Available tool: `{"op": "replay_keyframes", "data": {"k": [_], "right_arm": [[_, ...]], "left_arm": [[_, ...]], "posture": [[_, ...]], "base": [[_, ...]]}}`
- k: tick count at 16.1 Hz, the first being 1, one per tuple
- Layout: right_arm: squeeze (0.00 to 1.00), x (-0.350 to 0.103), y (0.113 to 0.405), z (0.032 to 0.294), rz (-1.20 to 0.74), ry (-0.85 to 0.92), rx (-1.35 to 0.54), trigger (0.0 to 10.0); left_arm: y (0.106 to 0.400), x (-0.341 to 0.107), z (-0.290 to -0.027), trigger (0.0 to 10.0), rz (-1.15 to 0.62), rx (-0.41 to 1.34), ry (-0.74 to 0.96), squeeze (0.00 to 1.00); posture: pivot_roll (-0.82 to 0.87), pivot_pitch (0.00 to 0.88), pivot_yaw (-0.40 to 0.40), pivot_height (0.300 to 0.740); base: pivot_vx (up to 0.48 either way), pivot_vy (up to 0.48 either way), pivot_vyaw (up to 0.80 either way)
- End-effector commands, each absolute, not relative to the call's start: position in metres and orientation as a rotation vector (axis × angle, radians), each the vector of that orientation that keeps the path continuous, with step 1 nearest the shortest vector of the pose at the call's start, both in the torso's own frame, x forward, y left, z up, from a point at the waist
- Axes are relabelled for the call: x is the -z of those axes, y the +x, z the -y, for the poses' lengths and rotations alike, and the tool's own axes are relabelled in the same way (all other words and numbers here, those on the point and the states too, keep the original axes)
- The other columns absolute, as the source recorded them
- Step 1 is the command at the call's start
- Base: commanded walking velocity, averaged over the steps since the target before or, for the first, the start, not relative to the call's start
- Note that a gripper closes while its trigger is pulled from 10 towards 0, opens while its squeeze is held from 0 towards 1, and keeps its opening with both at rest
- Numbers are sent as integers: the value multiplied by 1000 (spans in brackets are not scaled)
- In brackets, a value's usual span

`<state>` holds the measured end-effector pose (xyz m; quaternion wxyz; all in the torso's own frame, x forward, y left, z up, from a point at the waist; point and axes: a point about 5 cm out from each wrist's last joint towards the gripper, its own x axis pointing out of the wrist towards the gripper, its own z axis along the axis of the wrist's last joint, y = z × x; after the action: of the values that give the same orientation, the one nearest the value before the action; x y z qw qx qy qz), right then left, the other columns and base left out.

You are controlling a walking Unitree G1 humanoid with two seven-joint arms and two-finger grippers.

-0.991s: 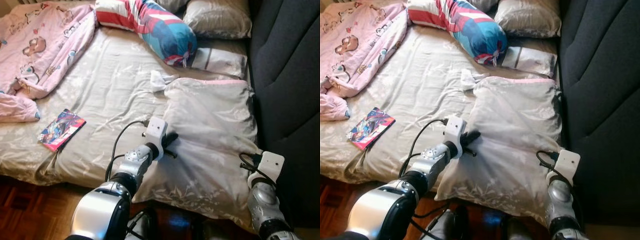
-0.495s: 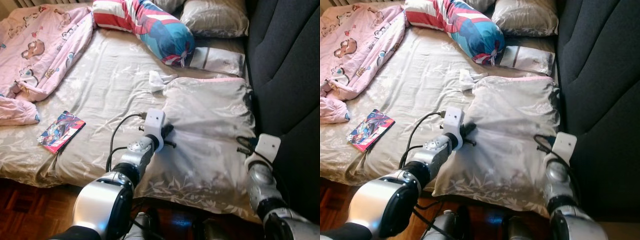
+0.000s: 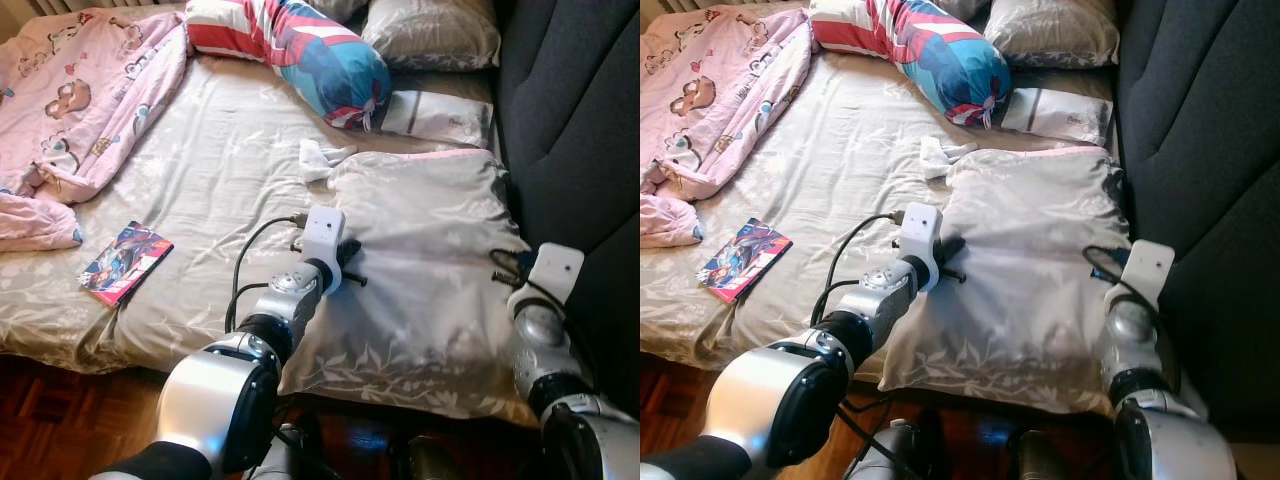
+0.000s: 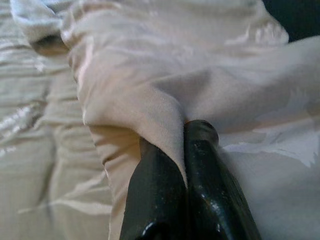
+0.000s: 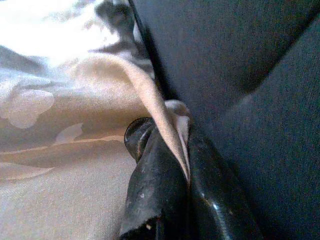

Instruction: Clean up the room

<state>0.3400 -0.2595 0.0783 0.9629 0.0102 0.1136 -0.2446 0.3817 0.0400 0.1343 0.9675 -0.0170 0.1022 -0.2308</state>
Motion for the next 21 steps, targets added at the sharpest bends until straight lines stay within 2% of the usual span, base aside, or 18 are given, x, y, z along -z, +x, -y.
{"op": "replay_keyframes", "data": {"k": [1, 3, 7, 10, 14, 19, 20, 21], "right_arm": [[0, -53, 316, 278, -327, 82, 594, 10000], [0, -39, 307, 275, -379, 91, 594, 10000], [0, -40, 305, 277, -345, 74, 605, 10000], [0, -54, 311, 282, -279, 44, 617, 10000], [0, -70, 313, 296, -189, 11, 724, 10000], [0, -67, 312, 291, -190, 3, 714, 10000], [0, -64, 311, 289, -198, 12, 702, 10000], [773, -63, 311, 288, -199, 18, 692, 10000]], "left_arm": [[383, -122, -70, 10000, -238, 401, -9, 0], [380, -115, -74, 10000, -253, 406, -13, 0], [378, -112, -77, 10000, -250, 395, -42, 0], [378, -113, -72, 10000, -245, 414, -110, 0], [373, -113, -56, 10000, -256, 539, -121, 0], [368, -107, -53, 10000, -274, 603, -89, 0], [368, -107, -54, 10000, -275, 602, -80, 39], [368, -107, -54, 10000, -274, 598, -79, 776]], "posture": [[20, 284, 142, 740], [29, 285, 144, 740], [32, 282, 145, 740], [34, 277, 141, 740], [37, 269, 138, 740], [37, 259, 137, 740], [37, 258, 137, 740], [37, 256, 137, 740]], "base": [[0, 0, 0], [0, 0, 0], [0, 0, 0], [0, 0, 0], [0, 0, 0], [0, 0, 0], [0, 0, 0], [0, 0, 0]]}}
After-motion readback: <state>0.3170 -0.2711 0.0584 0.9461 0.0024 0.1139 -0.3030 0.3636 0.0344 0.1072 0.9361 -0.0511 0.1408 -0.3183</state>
